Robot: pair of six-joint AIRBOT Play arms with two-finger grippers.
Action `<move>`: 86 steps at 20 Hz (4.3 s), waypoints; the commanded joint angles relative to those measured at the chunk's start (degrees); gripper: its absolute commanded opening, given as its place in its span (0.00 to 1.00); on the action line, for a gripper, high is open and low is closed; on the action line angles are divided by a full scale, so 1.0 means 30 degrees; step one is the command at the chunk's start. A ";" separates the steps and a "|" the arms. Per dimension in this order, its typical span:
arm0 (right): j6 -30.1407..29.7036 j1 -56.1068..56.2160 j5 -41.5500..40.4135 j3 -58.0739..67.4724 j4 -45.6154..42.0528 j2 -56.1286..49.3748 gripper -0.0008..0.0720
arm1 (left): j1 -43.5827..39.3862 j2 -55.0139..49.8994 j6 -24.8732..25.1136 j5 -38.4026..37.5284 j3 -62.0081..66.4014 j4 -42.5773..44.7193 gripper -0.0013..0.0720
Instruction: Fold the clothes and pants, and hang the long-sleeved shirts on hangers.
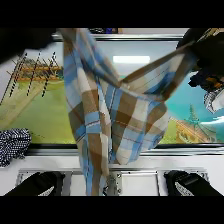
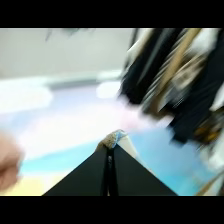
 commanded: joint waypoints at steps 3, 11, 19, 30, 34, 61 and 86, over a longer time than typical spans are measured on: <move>-0.1093 -0.0109 0.1443 -0.6076 -0.0452 -0.3971 0.04 | 0.5085 -0.0051 0.2390 -0.1931 -1.0433 -0.8196 0.04; -0.0007 -0.0080 -0.4823 -0.7963 -0.0823 -1.1358 0.22 | 0.3847 -0.0051 0.3424 0.3075 -1.9074 -1.0163 0.04; -0.0080 -0.0386 -0.2849 -0.7599 -0.2259 -0.8036 0.68 | 0.3803 -0.0051 0.3424 0.3089 -1.9161 -1.0142 0.04; 0.0415 -0.3053 -0.8553 -1.7099 0.3716 -0.5333 0.69 | 0.3745 -0.0051 0.3432 0.3089 -1.9169 -1.0156 0.04; 0.0408 -0.2594 -1.0921 -1.7770 0.4568 -0.6237 0.68 | 0.3745 -0.0051 0.3424 0.3089 -1.9169 -1.0163 0.04; 0.4022 0.2543 0.7490 -0.6696 -0.2528 -0.3781 0.04 | 0.4575 -0.1712 0.4728 -0.4401 -1.4717 -1.0265 0.04; 0.4000 0.2885 0.7468 -0.6696 -0.2463 -0.4371 0.04 | 1.1060 -0.7672 0.5989 -0.1319 -0.6433 0.4656 0.99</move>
